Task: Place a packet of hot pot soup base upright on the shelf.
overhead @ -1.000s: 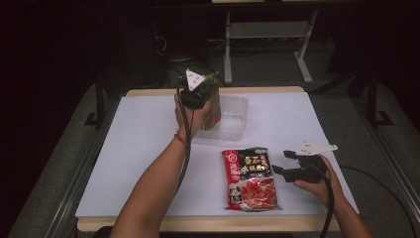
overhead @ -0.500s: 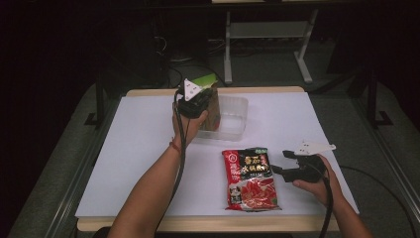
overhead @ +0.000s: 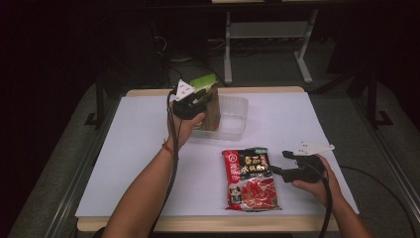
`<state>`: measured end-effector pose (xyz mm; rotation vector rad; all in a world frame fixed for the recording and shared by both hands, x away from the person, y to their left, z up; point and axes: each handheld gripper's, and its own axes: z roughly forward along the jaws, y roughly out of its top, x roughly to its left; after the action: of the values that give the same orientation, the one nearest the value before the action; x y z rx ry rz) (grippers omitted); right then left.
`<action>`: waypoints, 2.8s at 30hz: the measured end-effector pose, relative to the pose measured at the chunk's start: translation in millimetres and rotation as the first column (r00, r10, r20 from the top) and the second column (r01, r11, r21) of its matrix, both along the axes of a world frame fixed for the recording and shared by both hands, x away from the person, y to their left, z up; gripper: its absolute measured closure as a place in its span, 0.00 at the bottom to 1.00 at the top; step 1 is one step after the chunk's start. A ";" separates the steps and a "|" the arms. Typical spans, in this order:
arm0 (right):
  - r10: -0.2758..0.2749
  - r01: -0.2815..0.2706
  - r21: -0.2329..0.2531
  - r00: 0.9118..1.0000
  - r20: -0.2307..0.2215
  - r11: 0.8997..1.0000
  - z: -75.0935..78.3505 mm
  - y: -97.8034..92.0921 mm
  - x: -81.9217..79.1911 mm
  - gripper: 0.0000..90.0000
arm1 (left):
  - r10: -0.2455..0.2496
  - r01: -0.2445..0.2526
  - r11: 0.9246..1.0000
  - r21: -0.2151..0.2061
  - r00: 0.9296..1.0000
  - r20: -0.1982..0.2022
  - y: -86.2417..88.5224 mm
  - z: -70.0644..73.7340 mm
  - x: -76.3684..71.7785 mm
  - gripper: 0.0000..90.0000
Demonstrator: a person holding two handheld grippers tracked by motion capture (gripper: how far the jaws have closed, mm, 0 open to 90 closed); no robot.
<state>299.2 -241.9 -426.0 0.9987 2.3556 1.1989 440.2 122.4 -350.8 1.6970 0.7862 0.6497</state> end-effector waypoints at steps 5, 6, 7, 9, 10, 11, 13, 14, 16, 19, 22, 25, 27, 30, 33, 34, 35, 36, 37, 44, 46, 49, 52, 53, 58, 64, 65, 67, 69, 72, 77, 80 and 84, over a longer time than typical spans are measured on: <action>-0.003 0.003 -0.004 1.000 -0.003 1.000 -1.0 0.0 0.5 0.30 | -0.051 0.050 0.998 0.026 0.998 0.025 6.3 5.9 -11.0 0.65; -0.003 0.003 -0.004 1.000 -0.004 1.000 -1.1 0.1 0.4 0.30 | -0.064 0.063 0.998 0.028 0.998 0.026 8.7 7.0 -13.6 0.65; -0.003 0.003 -0.005 1.000 -0.005 1.000 -1.2 0.2 0.5 0.30 | -0.069 0.068 0.997 0.036 0.997 0.029 10.3 7.7 -15.8 0.64; -0.003 0.003 -0.005 1.000 -0.006 1.000 -1.4 0.4 0.6 0.30 | -0.084 0.082 0.995 0.057 0.996 0.032 13.5 9.2 -20.6 0.62; -0.003 0.003 -0.006 1.000 -0.006 1.000 -1.7 0.8 0.8 0.30 | -0.088 0.086 0.994 0.065 0.995 0.036 14.2 9.6 -22.2 0.62; -0.002 0.002 -0.007 1.000 -0.006 1.000 -1.8 1.0 0.9 0.30 | -0.093 0.090 0.993 0.073 0.995 0.040 15.2 10.3 -24.5 0.62; 0.000 0.000 -0.009 1.000 -0.006 1.000 -2.0 1.4 0.9 0.30 | -0.102 0.098 0.991 0.088 0.994 0.045 18.1 12.1 -28.9 0.60; 0.001 -0.001 -0.009 1.000 -0.007 1.000 -2.0 1.7 0.8 0.30 | -0.102 0.097 0.991 0.092 0.994 0.046 18.7 12.5 -30.3 0.58; 0.002 -0.002 -0.011 1.000 -0.007 1.000 -2.0 2.0 0.8 0.30 | -0.109 0.103 0.989 0.104 0.993 0.046 21.1 13.3 -34.1 0.57; 0.002 -0.002 -0.012 1.000 -0.009 1.000 -2.0 2.3 0.6 0.30 | -0.123 0.117 0.987 0.114 0.991 0.048 25.4 12.7 -40.6 0.56; 0.003 -0.004 -0.013 1.000 -0.010 1.000 -2.0 2.7 0.2 0.30 | -0.158 0.152 0.981 0.122 0.987 0.041 29.8 10.5 -47.6 0.59; 0.005 -0.005 -0.016 1.000 -0.008 1.000 -2.1 3.1 -0.1 0.30 | -0.181 0.174 0.973 0.150 0.983 0.034 34.2 7.1 -56.4 0.56; 0.006 -0.006 -0.018 1.000 -0.003 1.000 -1.7 3.8 -0.7 0.30 | -0.194 0.187 0.969 0.164 0.981 0.028 37.1 4.4 -62.8 0.54; 0.010 -0.010 -0.022 1.000 -0.005 1.000 -1.3 4.9 -1.3 0.30 | -0.208 0.200 0.962 0.188 0.978 0.026 41.8 0.3 -71.4 0.52; 0.011 -0.011 -0.023 1.000 -0.005 1.000 -1.6 6.0 -1.4 0.30 | -0.223 0.216 0.955 0.204 0.975 0.012 46.2 -4.8 -78.5 0.51; 0.012 -0.013 -0.024 1.000 -0.006 1.000 -1.5 6.4 -1.6 0.30 | -0.226 0.220 0.952 0.212 0.974 0.006 47.5 -6.5 -80.4 0.50; 0.013 -0.014 -0.024 1.000 -0.007 1.000 -1.4 6.8 -1.9 0.30 | -0.229 0.224 0.951 0.214 0.973 -0.001 48.5 -8.6 -82.0 0.49; 0.015 -0.015 -0.025 1.000 -0.007 1.000 -1.3 7.1 -2.1 0.30 | -0.232 0.228 0.950 0.214 0.973 -0.010 49.7 -10.6 -83.3 0.48; 0.014 -0.014 -0.025 1.000 -0.009 1.000 -1.4 7.4 -2.2 0.30 | -0.234 0.232 0.950 0.210 0.972 -0.019 50.5 -12.9 -84.5 0.47; 0.021 -0.021 -0.027 1.000 -0.011 0.999 -2.4 9.3 -2.2 0.29 | -0.255 0.262 0.940 0.220 0.965 -0.062 56.1 -28.7 -94.3 0.45; 0.022 -0.023 -0.026 1.000 -0.016 0.999 -2.6 9.8 -2.3 0.29 | -0.260 0.271 0.937 0.218 0.962 -0.078 57.4 -33.8 -96.8 0.44; 0.025 -0.026 -0.025 0.999 -0.024 0.999 -3.4 10.9 -2.2 0.28 | -0.253 0.268 0.935 0.233 0.963 -0.090 59.5 -40.6 -100.1 0.44; 0.028 -0.029 -0.032 0.999 -0.027 0.999 -4.4 12.7 -2.0 0.27 | -0.247 0.266 0.933 0.243 0.963 -0.104 60.5 -45.8 -102.9 0.41; 0.030 -0.031 -0.032 0.999 -0.029 0.999 -4.9 13.2 -1.8 0.27 | -0.249 0.268 0.933 0.240 0.962 -0.109 60.8 -47.3 -103.6 0.41; 0.031 -0.033 -0.035 0.999 -0.037 0.999 -6.3 15.2 -1.2 0.26 | -0.267 0.294 0.924 0.243 0.954 -0.138 61.0 -55.1 -106.0 0.39; 0.032 -0.033 -0.031 0.998 -0.052 0.999 -8.3 18.1 0.0 0.24 | -0.297 0.336 0.914 0.229 0.936 -0.189 57.1 -66.1 -106.6 0.36; 0.032 -0.034 -0.030 0.998 -0.057 0.999 -8.8 18.6 0.4 0.23 | -0.305 0.347 0.911 0.223 0.931 -0.202 55.9 -68.2 -106.3 0.36; 0.036 -0.038 -0.027 0.997 -0.071 0.999 -10.0 19.9 1.0 0.22 | -0.314 0.362 0.906 0.219 0.923 -0.224 51.9 -72.9 -106.0 0.35; 0.041 -0.043 -0.025 0.995 -0.087 0.999 -11.4 21.5 1.6 0.21 | -0.326 0.377 0.900 0.216 0.914 -0.240 47.6 -76.2 -106.5 0.35; 0.050 -0.052 -0.018 0.993 -0.104 0.998 -13.0 23.7 2.7 0.21 | -0.348 0.405 0.887 0.221 0.902 -0.256 40.2 -77.5 -108.2 0.34; 0.066 -0.069 -0.019 0.988 -0.142 0.997 -16.8 28.6 4.6 0.20 | -0.369 0.430 0.874 0.225 0.890 -0.266 33.4 -79.5 -110.8 0.33; 0.071 -0.073 -0.011 0.984 -0.165 0.997 -19.1 31.0 5.9 0.19 | -0.371 0.435 0.870 0.233 0.888 -0.273 32.3 -80.7 -111.1 0.33; 0.083 -0.083 0.011 0.973 -0.215 0.997 -22.7 33.4 7.4 0.17 | -0.372 0.438 0.870 0.228 0.885 -0.280 32.1 -81.9 -110.9 0.33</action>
<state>306.5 -208.5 -448.7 1.0899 2.5859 1.1750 329.3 154.5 -432.7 2.1530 0.4736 0.2818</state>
